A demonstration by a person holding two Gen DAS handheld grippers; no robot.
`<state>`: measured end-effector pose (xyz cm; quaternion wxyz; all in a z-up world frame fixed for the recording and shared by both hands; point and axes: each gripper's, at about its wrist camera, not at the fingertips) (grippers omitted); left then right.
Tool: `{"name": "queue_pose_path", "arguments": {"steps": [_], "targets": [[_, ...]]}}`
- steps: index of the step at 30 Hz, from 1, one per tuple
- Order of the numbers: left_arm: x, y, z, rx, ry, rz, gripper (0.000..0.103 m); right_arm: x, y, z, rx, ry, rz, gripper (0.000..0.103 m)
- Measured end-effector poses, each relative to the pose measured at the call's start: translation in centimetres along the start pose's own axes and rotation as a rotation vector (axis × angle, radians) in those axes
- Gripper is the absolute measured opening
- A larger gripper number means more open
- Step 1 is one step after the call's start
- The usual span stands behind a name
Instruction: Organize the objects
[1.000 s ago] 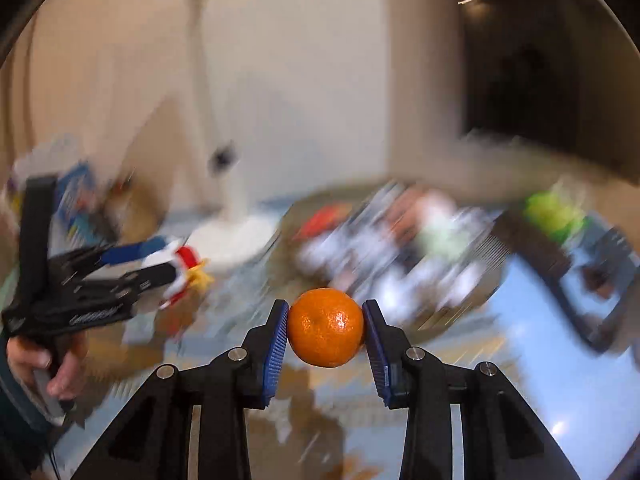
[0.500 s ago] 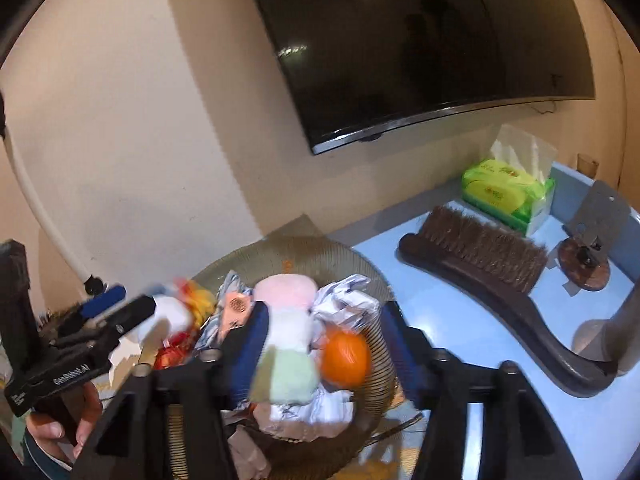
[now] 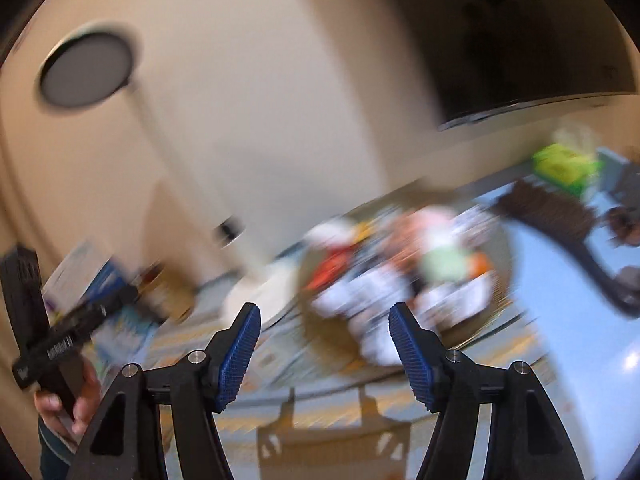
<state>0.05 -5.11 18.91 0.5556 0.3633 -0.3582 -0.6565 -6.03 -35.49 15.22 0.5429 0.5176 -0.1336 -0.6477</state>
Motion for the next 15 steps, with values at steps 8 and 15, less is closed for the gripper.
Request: {"name": "queue_pose_path", "arguments": {"steps": [8, 15], "targets": [[-0.8, -9.3, -3.6, -0.169, 0.100, 0.075, 0.102, -5.8, -8.3, -7.2, -0.136, -0.114, 0.189, 0.089], [0.8, -13.6, -8.6, -0.264, 0.148, 0.122, 0.102, -3.9, -11.3, -10.7, -0.236, -0.133, 0.184, 0.089]]}}
Point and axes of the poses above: each gripper's, at about its wrist camera, not at the fingertips, and z roughly against the way its jaws point, x to its right, y to its top, and after that the axes turned 14 degrees about y, right-handed
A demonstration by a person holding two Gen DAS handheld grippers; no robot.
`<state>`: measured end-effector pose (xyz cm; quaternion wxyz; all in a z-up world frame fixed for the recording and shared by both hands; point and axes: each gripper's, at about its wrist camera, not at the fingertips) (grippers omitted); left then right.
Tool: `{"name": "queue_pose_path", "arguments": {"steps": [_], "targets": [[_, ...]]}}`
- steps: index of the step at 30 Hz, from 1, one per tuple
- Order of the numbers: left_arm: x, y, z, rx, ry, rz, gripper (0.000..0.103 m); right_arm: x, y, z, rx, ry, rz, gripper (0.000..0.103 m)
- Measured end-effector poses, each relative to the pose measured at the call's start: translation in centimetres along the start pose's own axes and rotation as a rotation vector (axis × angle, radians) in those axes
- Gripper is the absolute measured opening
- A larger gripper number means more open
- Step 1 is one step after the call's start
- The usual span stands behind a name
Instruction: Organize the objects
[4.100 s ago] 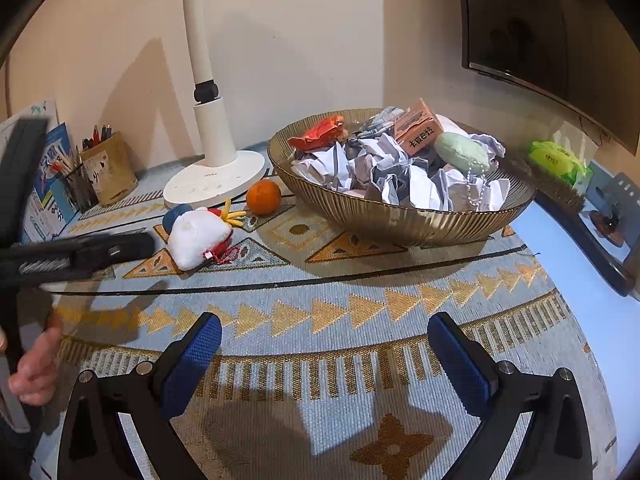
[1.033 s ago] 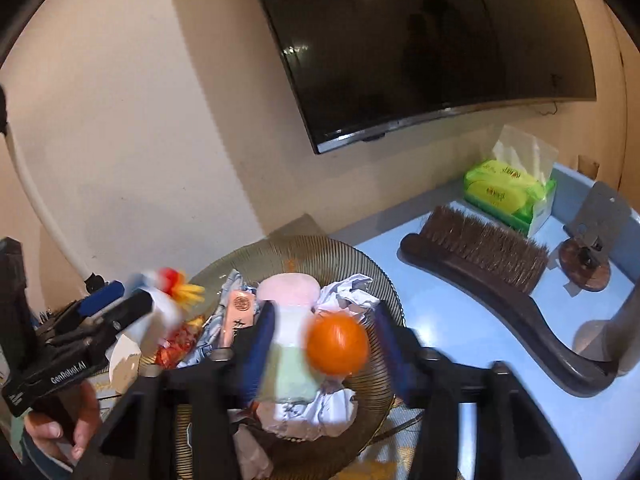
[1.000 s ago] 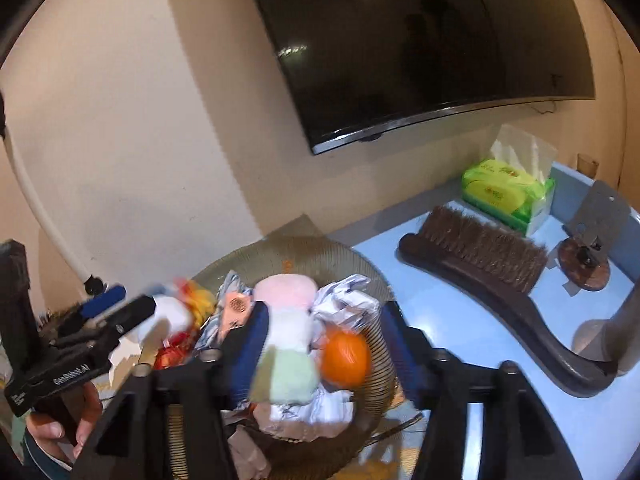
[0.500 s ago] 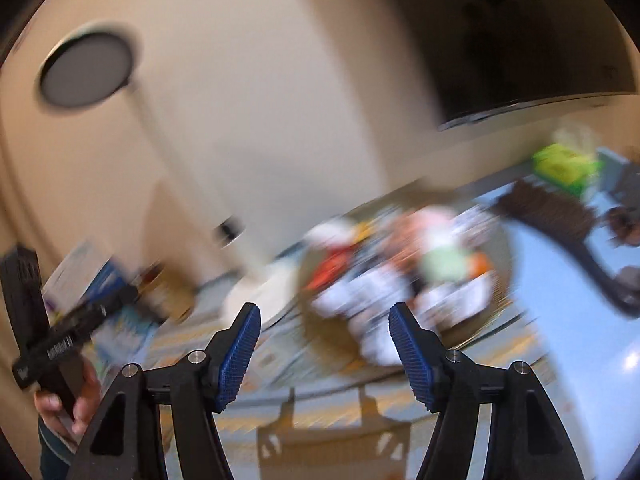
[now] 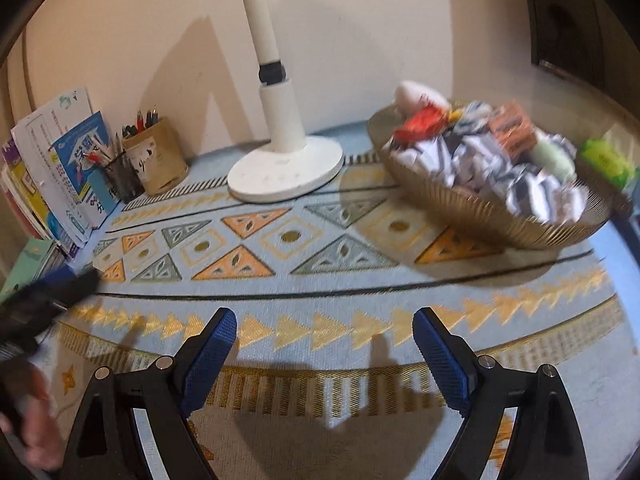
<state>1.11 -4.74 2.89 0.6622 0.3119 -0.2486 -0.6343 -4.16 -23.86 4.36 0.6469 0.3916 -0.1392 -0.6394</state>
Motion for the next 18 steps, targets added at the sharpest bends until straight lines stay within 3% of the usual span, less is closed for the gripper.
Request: {"name": "queue_pose_path", "arguments": {"steps": [6, 9, 14, 18], "targets": [[0.1, -0.6, -0.7, -0.002, 0.024, 0.008, 0.102, 0.6, -0.5, -1.3, -0.048, -0.022, -0.022, 0.089], [0.6, -0.7, -1.5, -0.049, 0.064, -0.018, 0.102, 0.4, -0.6, -1.7, -0.069, -0.029, -0.018, 0.089], [0.3, -0.8, -2.0, -0.081, 0.026, -0.009, 0.102, 0.2, -0.8, -2.6, -0.114, -0.058, 0.001, 0.089], [0.3, -0.8, -2.2, -0.096, 0.049, -0.009, 0.102, 0.2, -0.8, -2.7, -0.116, -0.062, 0.002, 0.089]]}}
Point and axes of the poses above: each gripper's, at about its wrist camera, not at the fingertips, and z roughly against the way its jaws point, x to its right, y to its top, and after that the axes turned 14 degrees about y, right-handed
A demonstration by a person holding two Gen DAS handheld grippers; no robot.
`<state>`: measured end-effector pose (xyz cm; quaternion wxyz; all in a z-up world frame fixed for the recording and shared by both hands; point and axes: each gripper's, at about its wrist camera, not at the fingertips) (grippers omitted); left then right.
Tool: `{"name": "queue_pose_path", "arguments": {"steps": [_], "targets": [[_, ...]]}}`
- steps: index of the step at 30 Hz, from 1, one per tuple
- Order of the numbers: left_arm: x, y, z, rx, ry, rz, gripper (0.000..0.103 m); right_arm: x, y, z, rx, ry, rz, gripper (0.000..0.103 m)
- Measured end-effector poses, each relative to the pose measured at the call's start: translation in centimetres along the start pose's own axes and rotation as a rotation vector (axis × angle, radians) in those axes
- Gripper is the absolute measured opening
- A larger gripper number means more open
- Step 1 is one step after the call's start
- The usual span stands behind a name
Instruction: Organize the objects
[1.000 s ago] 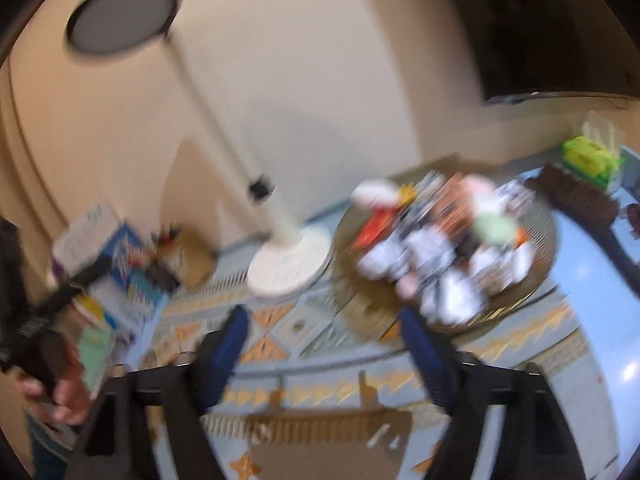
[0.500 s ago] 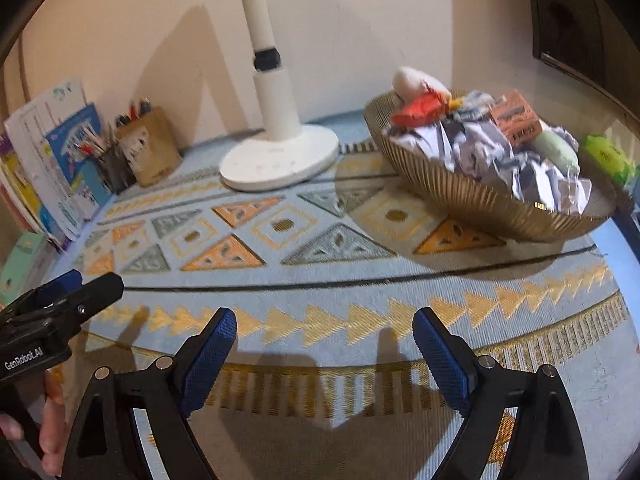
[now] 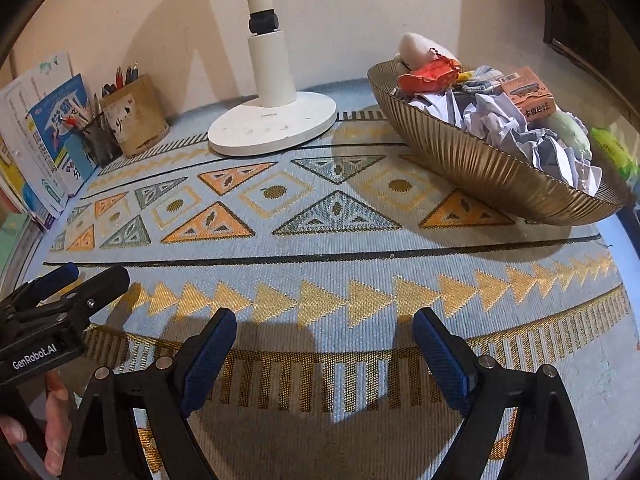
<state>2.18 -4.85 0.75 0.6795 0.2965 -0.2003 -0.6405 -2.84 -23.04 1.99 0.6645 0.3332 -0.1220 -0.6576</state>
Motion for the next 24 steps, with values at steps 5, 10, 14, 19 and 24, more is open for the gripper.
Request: {"name": "queue_pose_path", "arguments": {"steps": [5, 10, 14, 19, 24], "targets": [[-0.2, 0.3, -0.7, -0.047, -0.018, 0.006, 0.102, 0.2, 0.0, -0.2, -0.008, -0.001, -0.004, 0.089], [-0.6, 0.4, -0.9, -0.056, -0.022, 0.032, 0.102, 0.2, -0.1, -0.5, -0.022, -0.026, 0.000, 0.089], [-0.4, 0.3, -0.9, -0.056, -0.009, 0.020, 0.102, 0.2, -0.1, -0.6, -0.027, -0.036, 0.007, 0.089], [-0.5, 0.3, -1.0, -0.057, -0.007, 0.016, 0.102, 0.3, 0.0, -0.7, -0.031, -0.039, 0.011, 0.089], [-0.6, 0.3, -1.1, -0.058, -0.005, 0.011, 0.102, 0.5, 0.1, -0.8, -0.034, -0.034, 0.013, 0.095]]}}
Point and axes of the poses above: each gripper's, at about its wrist camera, not at the fingertips, and z roughly against the way its jaws point, x to its right, y to its top, and after that the axes turned 14 degrees about y, right-handed
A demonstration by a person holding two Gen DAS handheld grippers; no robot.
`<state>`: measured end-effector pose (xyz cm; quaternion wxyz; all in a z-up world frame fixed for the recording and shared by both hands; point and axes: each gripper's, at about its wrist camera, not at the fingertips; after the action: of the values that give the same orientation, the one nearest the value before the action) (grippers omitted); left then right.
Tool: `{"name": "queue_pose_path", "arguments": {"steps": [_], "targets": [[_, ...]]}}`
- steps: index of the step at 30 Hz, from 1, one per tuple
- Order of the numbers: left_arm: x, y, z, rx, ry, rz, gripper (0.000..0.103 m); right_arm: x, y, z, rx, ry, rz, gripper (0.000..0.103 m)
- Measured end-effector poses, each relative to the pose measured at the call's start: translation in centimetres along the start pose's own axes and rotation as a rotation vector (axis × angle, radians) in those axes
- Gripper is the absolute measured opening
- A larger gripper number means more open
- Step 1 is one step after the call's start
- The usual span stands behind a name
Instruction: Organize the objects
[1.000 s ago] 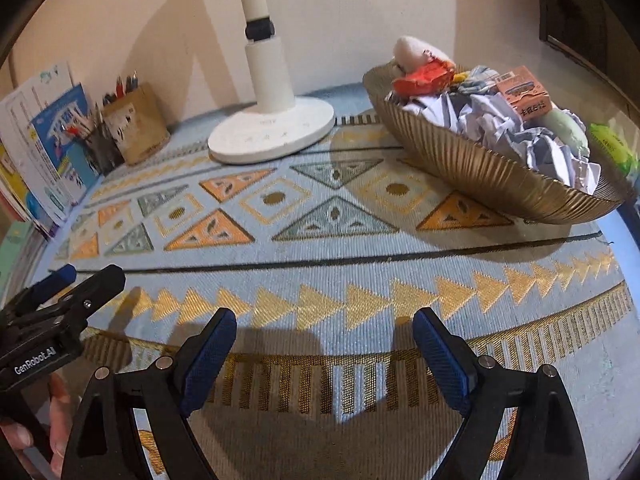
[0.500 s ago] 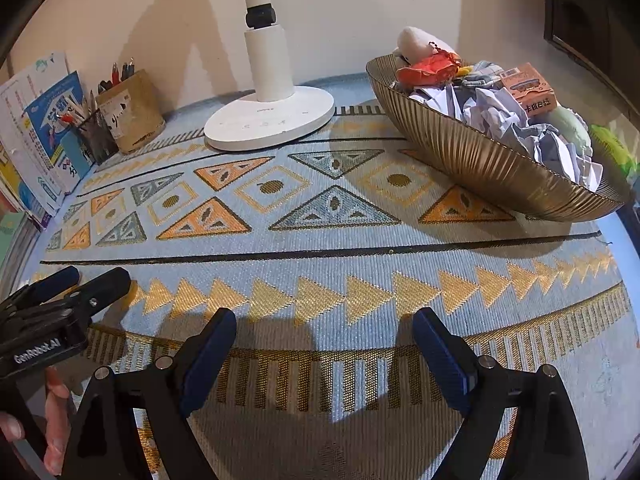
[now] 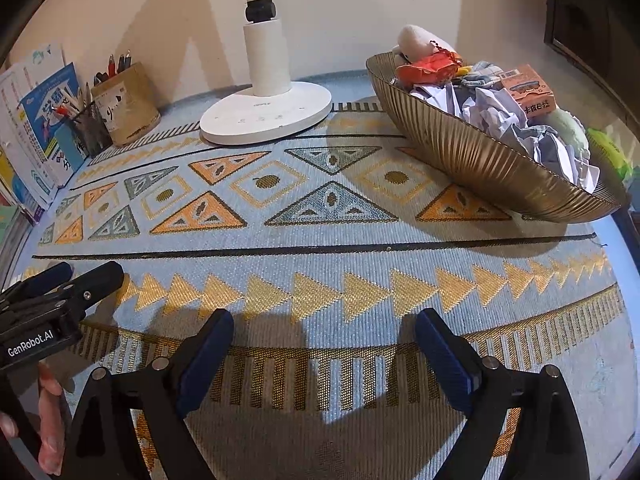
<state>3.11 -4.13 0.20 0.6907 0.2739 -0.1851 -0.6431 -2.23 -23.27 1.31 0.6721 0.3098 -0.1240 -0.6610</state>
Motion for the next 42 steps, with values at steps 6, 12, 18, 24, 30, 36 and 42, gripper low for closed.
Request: {"name": "queue_pose_path", "arguments": {"steps": [6, 12, 18, 24, 30, 36, 42], "targets": [[0.24, -0.12, 0.00, -0.003, 0.022, -0.012, 0.102, 0.21, -0.06, 0.00, -0.003, -0.001, -0.008, 0.096], [0.29, -0.17, -0.07, -0.004, 0.028, -0.020, 0.102, 0.14, -0.06, -0.04, -0.008, -0.001, -0.006, 0.100], [0.23, -0.18, -0.19, -0.004, 0.030, -0.026, 0.102, 0.07, -0.10, -0.01, -0.012, -0.002, -0.009, 0.101], [0.22, -0.22, -0.27, -0.005, 0.036, -0.032, 0.102, 0.07, -0.12, 0.00, -0.012, -0.001, -0.008, 0.101], [0.30, -0.23, -0.31, -0.006, 0.049, -0.044, 0.102, 0.05, -0.13, -0.01, -0.012, -0.002, -0.009, 0.102], [0.34, -0.28, -0.30, -0.007, 0.057, -0.052, 0.102, -0.02, -0.17, 0.02, -0.012, -0.002, -0.009, 0.102], [0.53, -0.16, -0.39, -0.008, 0.064, -0.068, 0.102, 0.02, -0.15, 0.01, -0.012, -0.001, -0.009, 0.102]]}}
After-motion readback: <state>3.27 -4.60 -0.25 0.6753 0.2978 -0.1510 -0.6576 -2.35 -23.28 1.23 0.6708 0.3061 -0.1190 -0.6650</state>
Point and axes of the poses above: each gripper's, at about its wrist camera, not at the fingertips, and z roughly against the way its jaws point, x to its right, y to its top, and after that the axes turned 14 degrees about y, right-handed
